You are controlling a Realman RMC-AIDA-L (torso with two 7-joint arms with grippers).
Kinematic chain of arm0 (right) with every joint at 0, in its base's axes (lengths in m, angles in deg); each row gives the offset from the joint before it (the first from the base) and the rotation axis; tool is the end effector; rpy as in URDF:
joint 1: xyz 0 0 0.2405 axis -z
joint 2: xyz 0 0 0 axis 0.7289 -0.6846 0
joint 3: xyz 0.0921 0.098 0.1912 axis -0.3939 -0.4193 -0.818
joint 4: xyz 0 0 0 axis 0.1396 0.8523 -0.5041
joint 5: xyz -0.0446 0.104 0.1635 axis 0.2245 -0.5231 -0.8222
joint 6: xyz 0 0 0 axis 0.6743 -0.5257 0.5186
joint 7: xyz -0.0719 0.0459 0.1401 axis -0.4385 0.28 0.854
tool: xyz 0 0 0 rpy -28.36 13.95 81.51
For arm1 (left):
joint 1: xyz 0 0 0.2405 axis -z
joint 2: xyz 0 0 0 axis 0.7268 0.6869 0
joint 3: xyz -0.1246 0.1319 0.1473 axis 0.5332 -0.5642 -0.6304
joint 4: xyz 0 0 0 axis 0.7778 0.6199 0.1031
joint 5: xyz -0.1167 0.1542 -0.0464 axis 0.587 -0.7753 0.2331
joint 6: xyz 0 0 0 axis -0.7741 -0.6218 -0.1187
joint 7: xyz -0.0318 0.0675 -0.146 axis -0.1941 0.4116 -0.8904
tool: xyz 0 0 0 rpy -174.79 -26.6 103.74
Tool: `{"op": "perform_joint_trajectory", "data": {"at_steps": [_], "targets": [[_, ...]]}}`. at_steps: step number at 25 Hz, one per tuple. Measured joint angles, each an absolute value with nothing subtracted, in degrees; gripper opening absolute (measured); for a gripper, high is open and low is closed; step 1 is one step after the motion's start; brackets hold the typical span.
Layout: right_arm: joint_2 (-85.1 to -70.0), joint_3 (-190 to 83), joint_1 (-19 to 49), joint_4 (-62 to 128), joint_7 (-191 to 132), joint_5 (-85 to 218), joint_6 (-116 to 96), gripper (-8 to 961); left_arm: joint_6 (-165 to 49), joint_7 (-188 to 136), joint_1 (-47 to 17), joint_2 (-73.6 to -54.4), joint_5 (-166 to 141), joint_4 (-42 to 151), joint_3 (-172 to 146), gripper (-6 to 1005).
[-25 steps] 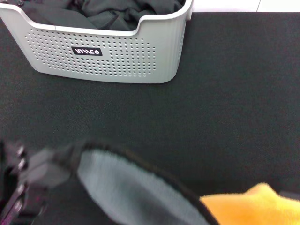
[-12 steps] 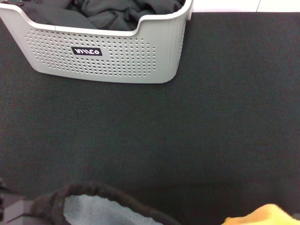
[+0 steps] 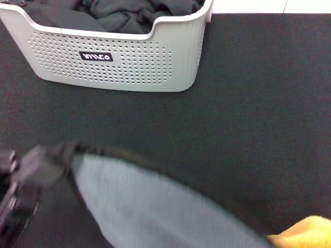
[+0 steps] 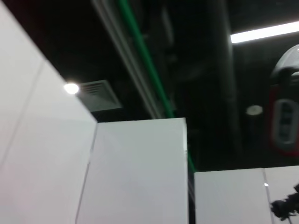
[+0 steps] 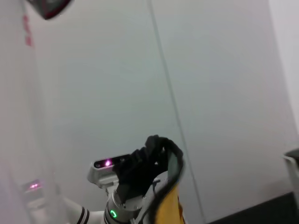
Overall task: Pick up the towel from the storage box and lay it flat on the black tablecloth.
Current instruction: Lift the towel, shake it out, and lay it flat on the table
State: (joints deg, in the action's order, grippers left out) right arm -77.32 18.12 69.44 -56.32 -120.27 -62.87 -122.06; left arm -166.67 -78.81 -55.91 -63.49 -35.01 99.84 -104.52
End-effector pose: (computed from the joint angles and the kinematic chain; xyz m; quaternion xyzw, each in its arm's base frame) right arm 0.1654 0.1277 0.0754 -0.9116 0.1241 0.3878 0.0565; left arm -0.1919 0.1345 0.0516 -0.7478 -0.0493 -0.6467 0.1417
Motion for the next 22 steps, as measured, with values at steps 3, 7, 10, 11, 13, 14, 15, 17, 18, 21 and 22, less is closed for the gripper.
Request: {"op": "perform_joint_trajectory", "data": {"at_steps": [3,7,10,11,13,14,15,17,18,21,22], "targets": [[-77.69,16.95,68.59,-51.82,-122.48,-61.86,-121.97,3,-166.65,-79.32,-49.18,-64.40,-35.05,91.88,-102.46,19],[-79.09,13.73,63.61,-43.41,-123.54,-58.54,-121.69,3,-166.56,-78.80,-38.86,-65.22,-34.86,78.83,-100.62,20],[-79.99,11.84,57.33,-34.84,-124.96,-55.91,-121.54,4,-166.52,-76.43,-33.20,-65.40,-34.57,70.19,-100.45,20],[-79.98,11.45,55.54,-32.26,-125.71,-55.50,-121.50,4,-166.50,-75.52,-31.82,-65.54,-34.58,68.12,-100.42,20],[-79.81,10.49,51.68,-26.95,-127.30,-54.79,-121.35,4,-166.24,-73.30,-29.38,-66.10,-34.59,64.78,-100.41,20],[-79.66,9.79,49.73,-24.42,-128.12,-54.56,-121.16,4,-165.96,-72.20,-28.68,-66.38,-34.59,63.80,-100.40,20],[-79.61,9.06,47.80,-21.93,-128.94,-54.16,-121.10,4,-165.63,-71.40,-28.43,-66.57,-34.58,63.42,-100.39,20],[-79.55,7.47,44.54,-18.00,-130.52,-53.04,-120.90,4,-164.35,-69.56,-28.12,-67.01,-34.46,63.11,-100.33,20],[-79.51,6.77,43.20,-16.54,-131.27,-52.44,-120.72,4,-163.89,-69.02,-28.08,-67.18,-34.46,63.23,-100.22,21],[-79.42,5.22,39.35,-13.00,-132.85,-50.18,-119.12,4,-162.06,-67.24,-28.00,-67.83,-34.45,63.64,-98.97,21],[-79.42,5.11,38.78,-12.59,-133.01,-49.80,-118.50,4,-161.31,-66.52,-27.95,-68.09,-34.52,63.69,-98.29,21]]}}
